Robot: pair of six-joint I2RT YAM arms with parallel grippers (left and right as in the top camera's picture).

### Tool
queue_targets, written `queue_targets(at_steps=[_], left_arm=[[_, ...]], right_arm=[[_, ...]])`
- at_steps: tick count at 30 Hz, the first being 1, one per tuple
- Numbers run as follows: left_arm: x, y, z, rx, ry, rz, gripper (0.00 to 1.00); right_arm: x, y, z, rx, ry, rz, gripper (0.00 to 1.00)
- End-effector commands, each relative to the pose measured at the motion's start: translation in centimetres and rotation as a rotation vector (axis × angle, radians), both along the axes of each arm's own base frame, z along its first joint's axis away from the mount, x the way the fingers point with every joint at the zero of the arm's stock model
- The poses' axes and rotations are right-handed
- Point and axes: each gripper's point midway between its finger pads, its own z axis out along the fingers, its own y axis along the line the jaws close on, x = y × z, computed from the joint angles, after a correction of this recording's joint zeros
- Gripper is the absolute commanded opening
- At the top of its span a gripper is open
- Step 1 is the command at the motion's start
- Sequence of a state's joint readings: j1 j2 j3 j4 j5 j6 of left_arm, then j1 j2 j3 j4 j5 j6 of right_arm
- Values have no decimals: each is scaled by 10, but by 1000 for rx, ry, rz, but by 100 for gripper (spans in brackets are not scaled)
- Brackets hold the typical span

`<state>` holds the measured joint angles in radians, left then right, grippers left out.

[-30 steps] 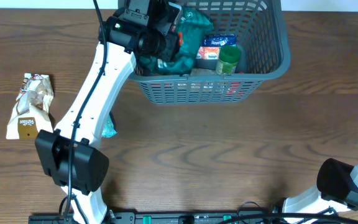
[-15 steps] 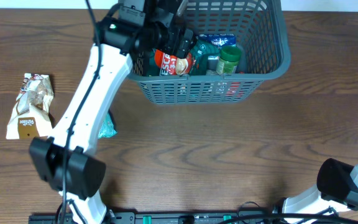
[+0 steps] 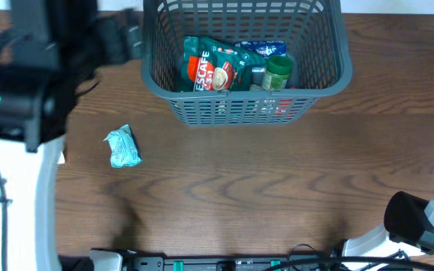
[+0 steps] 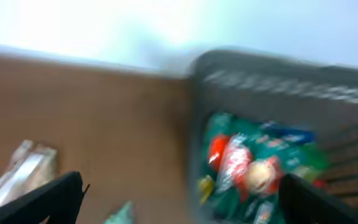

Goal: Pack container
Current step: 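Open the left gripper and withdraw toward the mint-green wipes pack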

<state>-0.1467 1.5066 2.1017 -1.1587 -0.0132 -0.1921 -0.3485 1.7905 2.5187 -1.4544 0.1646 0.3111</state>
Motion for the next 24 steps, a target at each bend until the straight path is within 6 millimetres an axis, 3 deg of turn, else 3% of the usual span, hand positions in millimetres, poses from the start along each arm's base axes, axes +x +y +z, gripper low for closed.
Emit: queue_targets(at_steps=[1,5,10,17,24], left_arm=[[-10,38,-29,26,132,183,99],[-36,70,-64,80,324,310,99],[-48,84,-92,87,449,357,99],[-52,71,-141,34,591,320,99],[-51,62,-212,10,706,288,99]], right_arm=[[-4,0,5,2,-17,-11,99],[-4,0,5,2,-17,-11,99],[-4,0,5,2,-17,-10,99],[-4,0,5,2,-17,-11,99],[-4,0,5,2,-17,-11,99]])
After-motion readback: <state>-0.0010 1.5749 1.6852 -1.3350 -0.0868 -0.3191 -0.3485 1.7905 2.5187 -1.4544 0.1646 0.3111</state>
